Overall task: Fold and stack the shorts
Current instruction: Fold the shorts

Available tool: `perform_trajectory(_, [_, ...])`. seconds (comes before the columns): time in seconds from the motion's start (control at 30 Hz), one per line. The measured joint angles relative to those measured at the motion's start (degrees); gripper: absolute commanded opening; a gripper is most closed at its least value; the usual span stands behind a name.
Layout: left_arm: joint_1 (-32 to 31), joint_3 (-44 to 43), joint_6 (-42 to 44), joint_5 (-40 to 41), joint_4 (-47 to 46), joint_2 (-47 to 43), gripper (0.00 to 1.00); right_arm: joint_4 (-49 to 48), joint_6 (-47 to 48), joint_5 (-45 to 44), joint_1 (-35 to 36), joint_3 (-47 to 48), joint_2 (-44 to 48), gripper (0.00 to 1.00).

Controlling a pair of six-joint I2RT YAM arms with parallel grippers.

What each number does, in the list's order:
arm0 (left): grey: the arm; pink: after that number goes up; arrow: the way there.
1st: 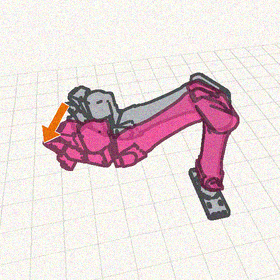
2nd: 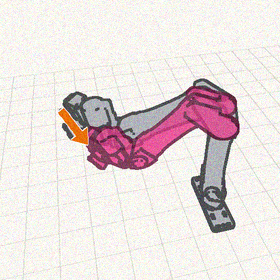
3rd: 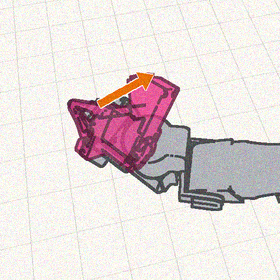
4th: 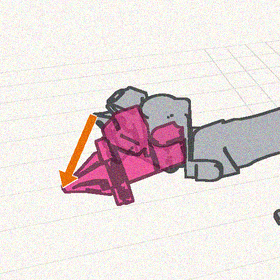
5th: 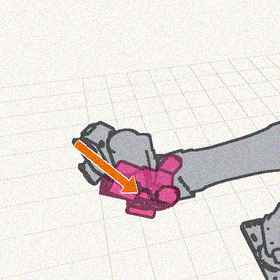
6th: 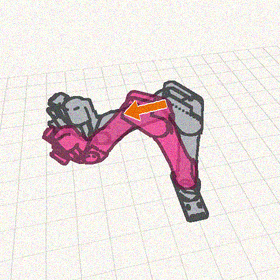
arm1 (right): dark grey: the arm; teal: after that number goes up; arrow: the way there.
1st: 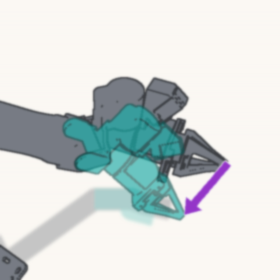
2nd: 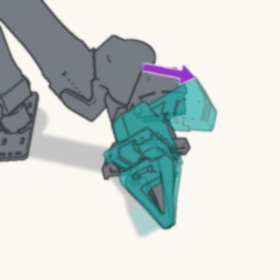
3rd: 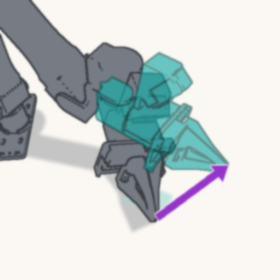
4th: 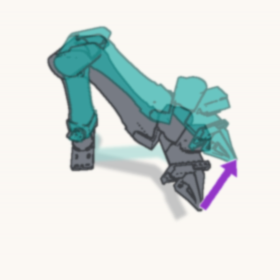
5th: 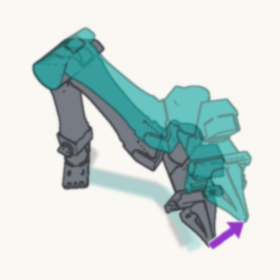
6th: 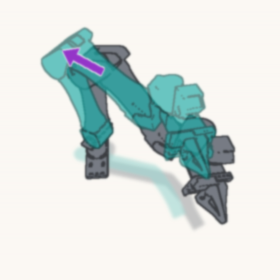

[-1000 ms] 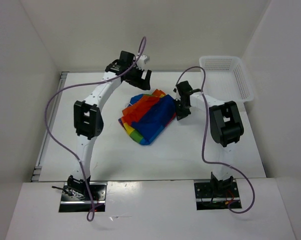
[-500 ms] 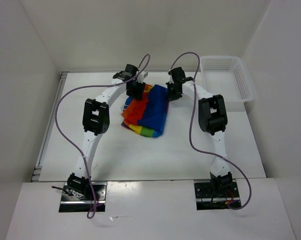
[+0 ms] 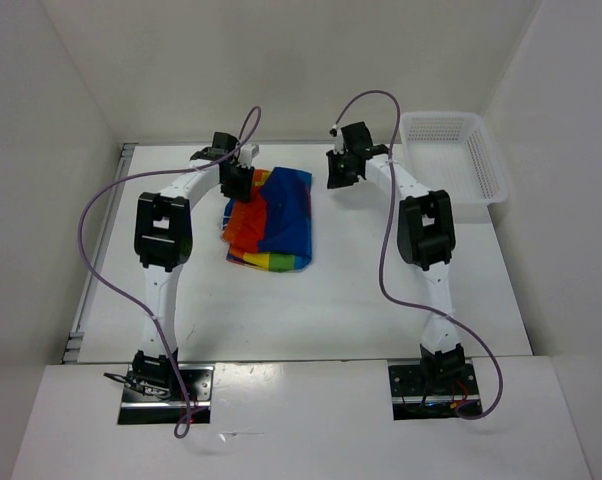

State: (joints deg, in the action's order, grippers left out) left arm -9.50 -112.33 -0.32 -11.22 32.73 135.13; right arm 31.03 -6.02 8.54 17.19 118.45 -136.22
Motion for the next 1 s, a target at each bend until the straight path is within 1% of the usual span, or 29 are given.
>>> perform_trajectory(0.03, [-0.04,0.0,0.04,-0.04,-0.02,0.0,0.35,0.11,0.37,2.29,0.02,-1.88,1.31,0.19])
perform_trajectory(0.1, [-0.2,0.0,0.09,0.15,-0.02,-0.02,0.35,0.74,1.49,5.9,0.28,-5.49,4.2,0.13])
perform_trajectory(0.2, [-0.24,0.0,0.07,0.42,-0.02,-0.04,0.35,1.27,3.69,8.46,1.92,-8.68,8.31,0.1])
perform_trajectory(0.3, [-0.24,0.0,0.07,0.48,-0.02,-0.07,0.35,0.9,4.5,9.9,5.14,-8.96,10.29,0.07])
perform_trajectory(0.4, [-0.24,0.0,0.07,0.7,0.0,-0.11,0.35,0.24,4.52,10.38,8.02,-8.55,10.4,0.05])
perform_trajectory(0.47, [-0.24,0.0,0.07,1.09,0.02,-0.11,0.35,0.22,4.42,10.47,9.4,-7.96,9.64,0.01])
perform_trajectory(0.7, [-0.33,-0.02,0.07,1.99,0.02,-0.13,0.35,-0.13,3.91,8.22,10.69,-3.15,5.68,0.0])
perform_trajectory(0.83, [-0.33,-0.07,0.02,2.84,0.11,-0.13,0.32,-0.63,3.3,3.76,11.06,-3.58,4.79,0.0])
perform_trajectory(1.0, [-0.07,-0.2,0.02,4.92,0.24,-0.13,0.32,-1.01,2.93,-0.24,11.17,-5.73,2.01,0.0])
